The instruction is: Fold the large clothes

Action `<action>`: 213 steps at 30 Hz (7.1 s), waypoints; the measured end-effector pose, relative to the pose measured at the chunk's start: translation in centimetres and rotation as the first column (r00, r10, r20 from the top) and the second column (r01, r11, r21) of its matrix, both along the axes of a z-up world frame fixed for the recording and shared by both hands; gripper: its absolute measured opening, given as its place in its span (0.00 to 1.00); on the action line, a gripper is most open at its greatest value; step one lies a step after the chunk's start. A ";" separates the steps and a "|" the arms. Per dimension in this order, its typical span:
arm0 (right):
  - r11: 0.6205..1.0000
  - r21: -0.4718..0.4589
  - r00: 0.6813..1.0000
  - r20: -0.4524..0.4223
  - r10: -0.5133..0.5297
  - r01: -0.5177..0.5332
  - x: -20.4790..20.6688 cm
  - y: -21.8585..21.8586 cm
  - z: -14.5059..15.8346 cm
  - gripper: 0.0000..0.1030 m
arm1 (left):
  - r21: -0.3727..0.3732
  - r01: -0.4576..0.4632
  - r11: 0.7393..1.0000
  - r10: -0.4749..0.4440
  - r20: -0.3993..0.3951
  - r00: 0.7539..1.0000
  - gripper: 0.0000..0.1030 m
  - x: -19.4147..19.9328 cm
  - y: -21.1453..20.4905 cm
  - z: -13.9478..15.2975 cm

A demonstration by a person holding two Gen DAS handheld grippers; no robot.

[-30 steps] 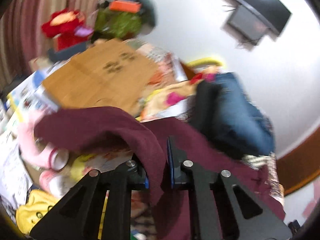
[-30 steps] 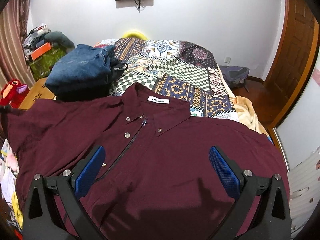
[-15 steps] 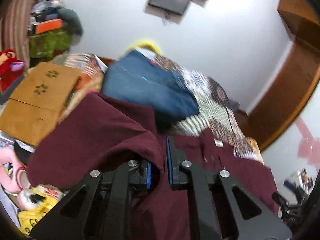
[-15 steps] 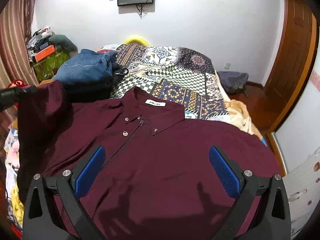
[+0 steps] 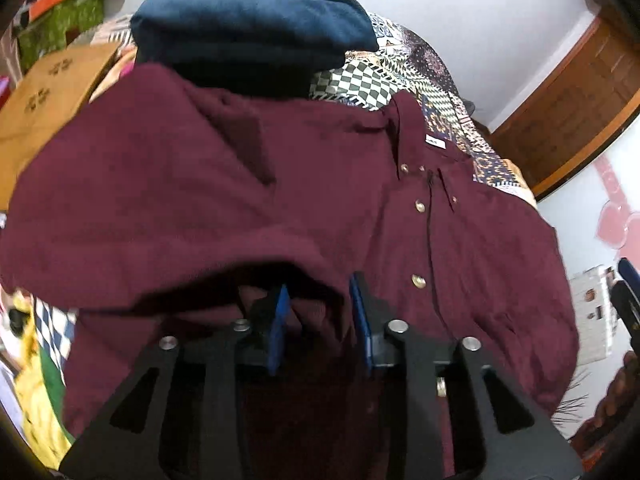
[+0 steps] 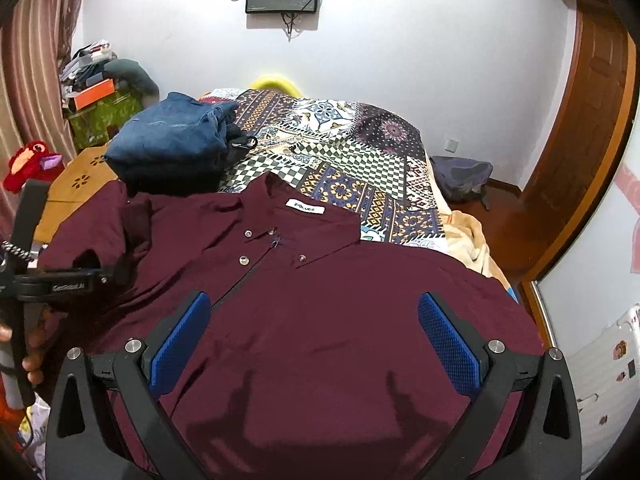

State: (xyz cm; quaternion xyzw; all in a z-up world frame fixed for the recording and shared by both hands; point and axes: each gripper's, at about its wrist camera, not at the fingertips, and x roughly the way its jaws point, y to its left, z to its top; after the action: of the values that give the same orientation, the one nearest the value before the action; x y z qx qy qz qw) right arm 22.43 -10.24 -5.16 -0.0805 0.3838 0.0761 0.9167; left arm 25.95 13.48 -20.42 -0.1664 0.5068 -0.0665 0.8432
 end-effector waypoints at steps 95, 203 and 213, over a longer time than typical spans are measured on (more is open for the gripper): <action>0.998 -0.050 0.999 -0.008 -0.035 0.035 1.6 -8.6 0.2 1.00 | 0.157 0.364 0.918 -0.386 0.147 0.911 0.54 4.5 -15.9 11.2; 0.310 0.493 0.545 -0.457 -0.703 0.813 -11.2 -38.0 -11.1 0.10 | 0.197 0.354 0.914 -0.373 0.064 0.926 0.76 5.5 -18.0 4.2; 0.605 0.591 0.796 -0.108 -0.596 0.533 -3.9 -31.1 2.4 0.06 | 0.193 0.335 0.922 -0.362 0.128 0.923 0.76 4.6 -16.5 5.9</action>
State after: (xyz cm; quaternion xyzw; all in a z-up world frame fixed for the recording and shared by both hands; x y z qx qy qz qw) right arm 18.57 -41.39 -2.77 0.3322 0.2992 -0.1052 0.8883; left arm 30.54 -2.99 -14.51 0.0040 0.4624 -0.1861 0.8669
